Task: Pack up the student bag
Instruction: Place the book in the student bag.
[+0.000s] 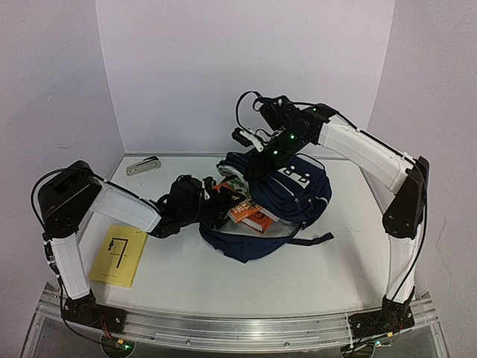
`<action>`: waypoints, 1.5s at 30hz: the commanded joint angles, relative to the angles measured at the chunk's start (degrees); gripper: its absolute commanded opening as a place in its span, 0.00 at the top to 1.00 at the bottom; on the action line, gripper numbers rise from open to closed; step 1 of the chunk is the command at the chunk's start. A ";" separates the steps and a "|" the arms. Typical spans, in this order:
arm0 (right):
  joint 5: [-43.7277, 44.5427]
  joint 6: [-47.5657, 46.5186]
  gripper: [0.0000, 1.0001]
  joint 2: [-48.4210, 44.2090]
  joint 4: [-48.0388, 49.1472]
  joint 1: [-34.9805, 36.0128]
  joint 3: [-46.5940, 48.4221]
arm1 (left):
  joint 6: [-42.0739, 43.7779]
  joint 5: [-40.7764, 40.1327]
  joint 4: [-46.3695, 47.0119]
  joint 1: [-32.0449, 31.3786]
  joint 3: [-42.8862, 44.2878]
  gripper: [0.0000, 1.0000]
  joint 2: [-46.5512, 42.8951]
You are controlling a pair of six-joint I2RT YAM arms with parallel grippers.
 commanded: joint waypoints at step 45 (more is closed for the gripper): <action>-2.30 2.85 1.00 13.44 7.76 -0.79 10.85 | 11.17 0.69 -11.06 2.55 -12.30 0.22 -19.44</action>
